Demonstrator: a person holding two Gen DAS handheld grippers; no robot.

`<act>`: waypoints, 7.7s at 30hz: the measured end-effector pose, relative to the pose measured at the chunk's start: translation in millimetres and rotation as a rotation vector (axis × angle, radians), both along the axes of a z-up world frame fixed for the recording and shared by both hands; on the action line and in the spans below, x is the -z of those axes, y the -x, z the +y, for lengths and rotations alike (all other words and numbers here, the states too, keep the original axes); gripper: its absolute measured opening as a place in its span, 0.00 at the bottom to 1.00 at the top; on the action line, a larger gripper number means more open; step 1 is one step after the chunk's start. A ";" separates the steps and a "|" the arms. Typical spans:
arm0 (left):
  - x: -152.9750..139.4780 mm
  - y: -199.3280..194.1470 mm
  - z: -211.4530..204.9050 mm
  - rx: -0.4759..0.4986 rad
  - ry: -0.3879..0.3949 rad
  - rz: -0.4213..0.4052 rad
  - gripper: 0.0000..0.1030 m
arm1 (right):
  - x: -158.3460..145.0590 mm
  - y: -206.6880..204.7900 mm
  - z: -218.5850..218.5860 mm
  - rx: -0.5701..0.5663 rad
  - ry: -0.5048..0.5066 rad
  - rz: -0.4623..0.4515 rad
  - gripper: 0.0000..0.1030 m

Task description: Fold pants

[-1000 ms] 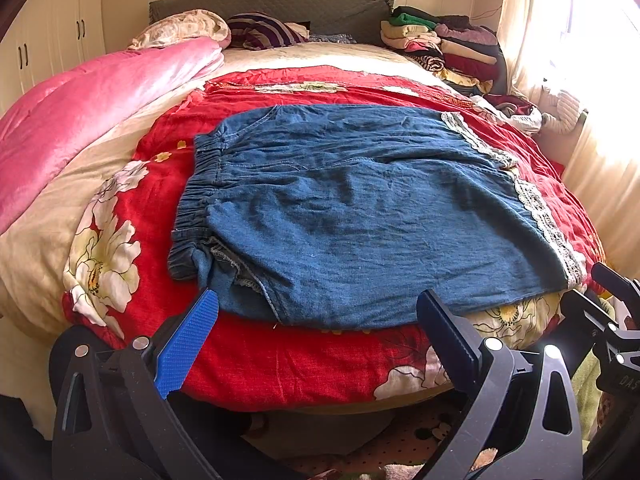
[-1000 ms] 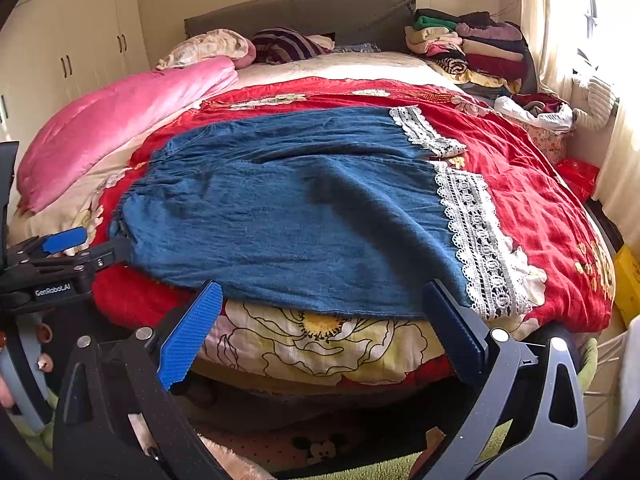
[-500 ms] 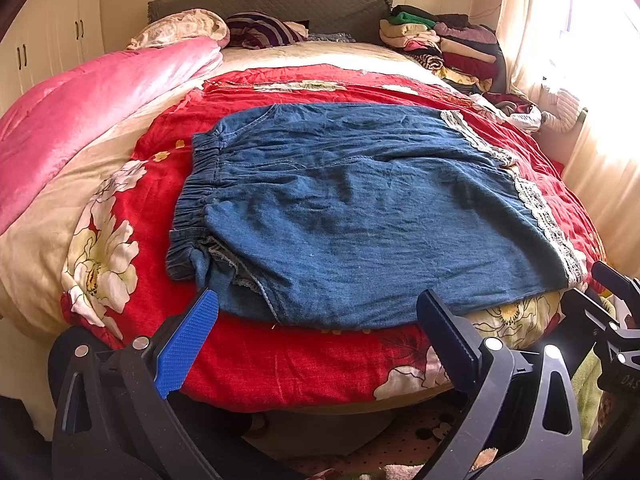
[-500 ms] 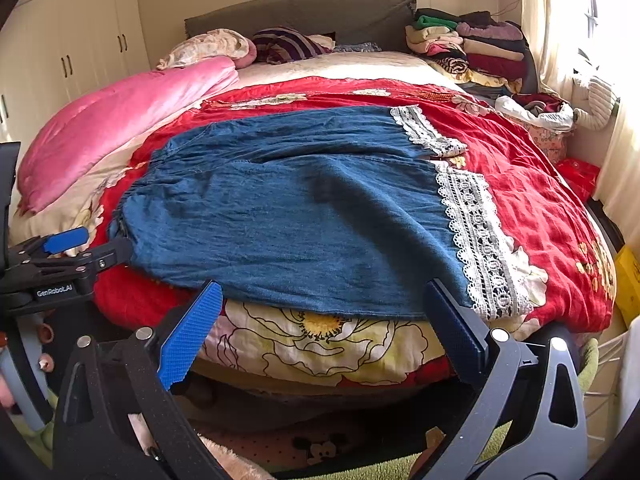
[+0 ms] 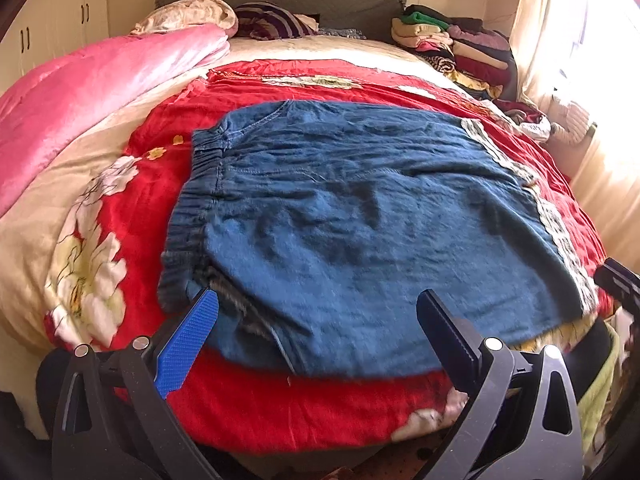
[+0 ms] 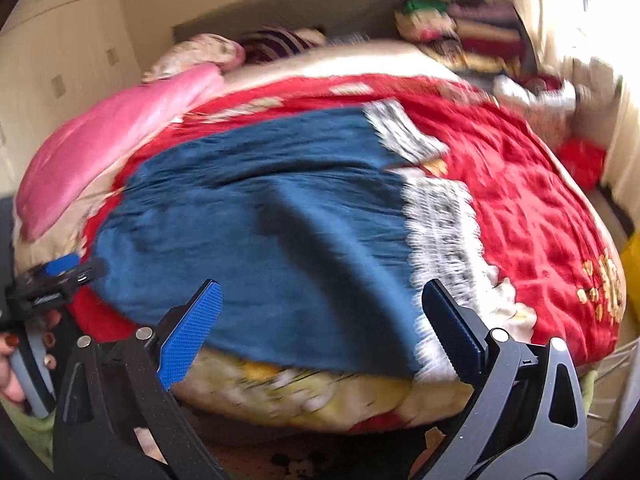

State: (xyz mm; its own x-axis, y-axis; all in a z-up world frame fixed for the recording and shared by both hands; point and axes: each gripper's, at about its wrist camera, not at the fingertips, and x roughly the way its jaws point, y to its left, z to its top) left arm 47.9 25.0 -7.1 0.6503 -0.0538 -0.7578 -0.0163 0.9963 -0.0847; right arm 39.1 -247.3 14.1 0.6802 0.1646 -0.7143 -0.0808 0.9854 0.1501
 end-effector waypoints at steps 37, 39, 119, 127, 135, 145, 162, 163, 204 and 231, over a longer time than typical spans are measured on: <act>37.4 -25.3 13.2 -0.031 -0.101 0.048 0.96 | 49.6 -166.1 -88.5 0.010 0.262 0.107 0.52; 37.2 -25.0 13.1 -0.030 -0.101 0.045 0.96 | 27.5 -151.4 -93.9 0.057 0.274 0.042 0.54; 28.6 -209.5 121.1 -0.001 -0.006 0.043 0.65 | -7.7 -251.0 212.2 -0.469 0.361 -0.055 0.91; 31.0 -207.0 113.7 0.060 -0.007 0.002 0.37 | 12.8 -279.7 234.2 -0.524 0.426 -0.011 0.91; 11.9 -187.6 113.7 0.073 0.005 -0.064 0.35 | 32.4 -286.5 262.1 -0.633 0.588 -0.048 0.89; 3.2 -173.3 111.1 0.089 -0.028 -0.104 0.34 | 35.2 -272.5 280.8 -0.789 0.511 0.005 0.03; -32.5 -125.1 101.3 0.139 -0.073 -0.214 0.35 | -27.0 -169.1 221.9 -0.705 0.257 -0.141 0.01; -35.5 -119.0 99.7 0.141 -0.082 -0.223 0.35 | -29.9 -159.2 219.3 -0.709 0.244 -0.149 0.01; -39.2 24.6 92.8 0.126 0.124 -0.155 0.50 | 45.4 6.4 206.7 -0.841 0.193 -0.015 0.06; 11.3 2.9 57.9 0.124 -0.003 -0.043 0.54 | 28.7 -13.6 183.5 -0.657 0.052 0.033 0.55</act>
